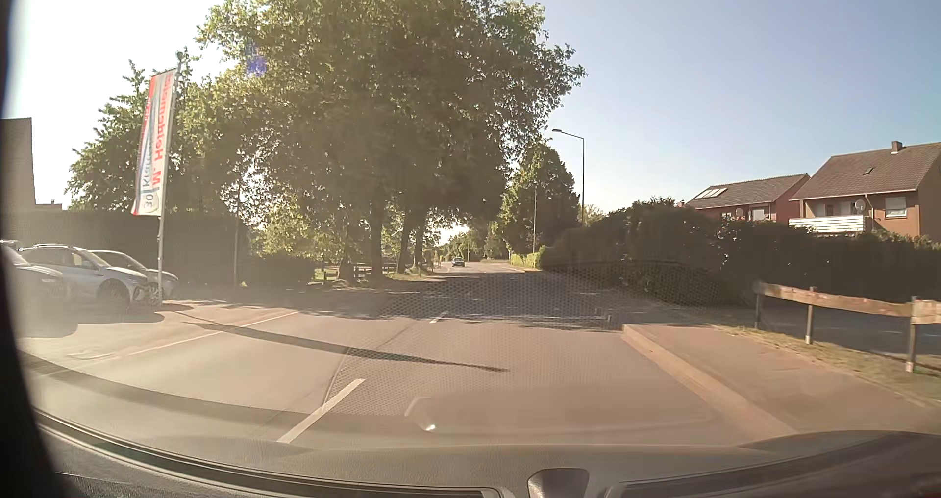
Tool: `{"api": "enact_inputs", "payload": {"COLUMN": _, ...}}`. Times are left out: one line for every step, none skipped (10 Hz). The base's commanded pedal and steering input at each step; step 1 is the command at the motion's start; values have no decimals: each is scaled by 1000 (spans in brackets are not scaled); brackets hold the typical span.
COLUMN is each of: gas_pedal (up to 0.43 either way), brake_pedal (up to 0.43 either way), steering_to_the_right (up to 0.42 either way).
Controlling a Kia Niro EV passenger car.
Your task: Follow the waypoints while adhering to traffic rules and regulations
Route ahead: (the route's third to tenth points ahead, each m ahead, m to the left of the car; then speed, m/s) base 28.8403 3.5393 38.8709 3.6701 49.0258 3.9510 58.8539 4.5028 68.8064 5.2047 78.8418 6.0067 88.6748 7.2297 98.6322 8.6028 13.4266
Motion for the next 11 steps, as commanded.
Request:
{"api": "enact_inputs", "payload": {"gas_pedal": 67, "brake_pedal": 6, "steering_to_the_right": 5}}
{"api": "enact_inputs", "payload": {"gas_pedal": 67, "brake_pedal": 6, "steering_to_the_right": 4}}
{"api": "enact_inputs", "payload": {"gas_pedal": 67, "brake_pedal": 6, "steering_to_the_right": 4}}
{"api": "enact_inputs", "payload": {"gas_pedal": 67, "brake_pedal": 6, "steering_to_the_right": 5}}
{"api": "enact_inputs", "payload": {"gas_pedal": 67, "brake_pedal": 6, "steering_to_the_right": 4}}
{"api": "enact_inputs", "payload": {"gas_pedal": 67, "brake_pedal": 6, "steering_to_the_right": 4}}
{"api": "enact_inputs", "payload": {"gas_pedal": 67, "brake_pedal": 6, "steering_to_the_right": 4}}
{"api": "enact_inputs", "payload": {"gas_pedal": 59, "brake_pedal": 6, "steering_to_the_right": 3}}
{"api": "enact_inputs", "payload": {"gas_pedal": 59, "brake_pedal": 6, "steering_to_the_right": 3}}
{"api": "enact_inputs", "payload": {"gas_pedal": 59, "brake_pedal": 6, "steering_to_the_right": 1}}
{"api": "enact_inputs", "payload": {"gas_pedal": 59, "brake_pedal": 6, "steering_to_the_right": 1}}
